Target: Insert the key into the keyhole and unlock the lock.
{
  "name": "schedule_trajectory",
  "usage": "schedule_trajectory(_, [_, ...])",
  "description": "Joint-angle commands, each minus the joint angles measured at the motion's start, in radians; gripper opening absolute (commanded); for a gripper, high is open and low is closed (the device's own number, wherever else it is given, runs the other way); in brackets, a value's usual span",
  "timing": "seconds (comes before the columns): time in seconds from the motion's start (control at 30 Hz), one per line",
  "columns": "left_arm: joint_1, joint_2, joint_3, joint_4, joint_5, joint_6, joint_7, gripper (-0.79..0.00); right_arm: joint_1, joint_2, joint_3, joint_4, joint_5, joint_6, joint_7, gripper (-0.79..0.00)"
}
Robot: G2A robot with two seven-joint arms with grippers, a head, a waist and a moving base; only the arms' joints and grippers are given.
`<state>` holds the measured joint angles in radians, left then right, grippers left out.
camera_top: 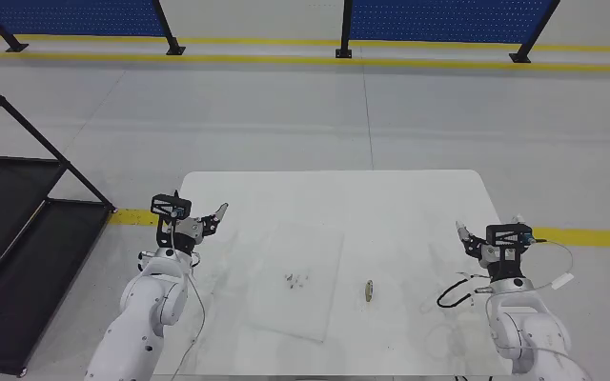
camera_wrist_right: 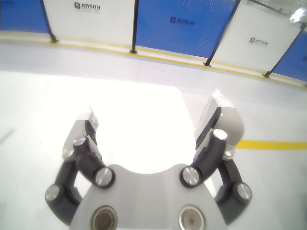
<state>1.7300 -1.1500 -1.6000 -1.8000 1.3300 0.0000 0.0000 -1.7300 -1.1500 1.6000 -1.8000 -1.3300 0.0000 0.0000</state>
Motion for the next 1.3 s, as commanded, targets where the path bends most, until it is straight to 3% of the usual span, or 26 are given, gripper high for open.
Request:
schedule_trajectory(0.0, [0.0,0.0,0.0,0.0,0.0,0.0,0.0,0.0,0.0,0.0,0.0,0.0,0.0,0.0,0.0,-0.001])
schedule_trajectory(0.17, [-0.002,-0.001,0.005,-0.009,-0.003,-0.003,-0.005,0.0,0.0,0.0,0.0,0.0,0.0,0.0,0.0,0.0])
schedule_trajectory(0.27, [0.0,-0.006,0.031,-0.065,-0.003,0.029,-0.076,0.0,0.0,0.0,0.0,0.0,0.0,0.0,0.0,0.0])
schedule_trajectory(0.47, [0.031,-0.017,0.103,-0.243,0.049,0.159,-0.313,0.0,0.0,0.0,0.0,0.0,0.0,0.0,0.0,0.0])
schedule_trajectory(0.63, [0.036,-0.024,0.163,-0.369,0.065,0.199,-0.564,0.0,0.0,0.0,0.0,0.0,0.0,0.0,0.0,0.0])
schedule_trajectory(0.97, [-0.085,-0.043,0.331,-0.477,0.18,0.267,-1.023,0.0,0.0,0.0,0.0,0.0,0.0,0.0,0.0,0.0])
schedule_trajectory(1.27, [-0.228,-0.075,0.517,-0.433,0.246,0.275,-1.279,0.0,0.0,0.0,0.0,0.0,0.0,0.0,0.0,0.0])
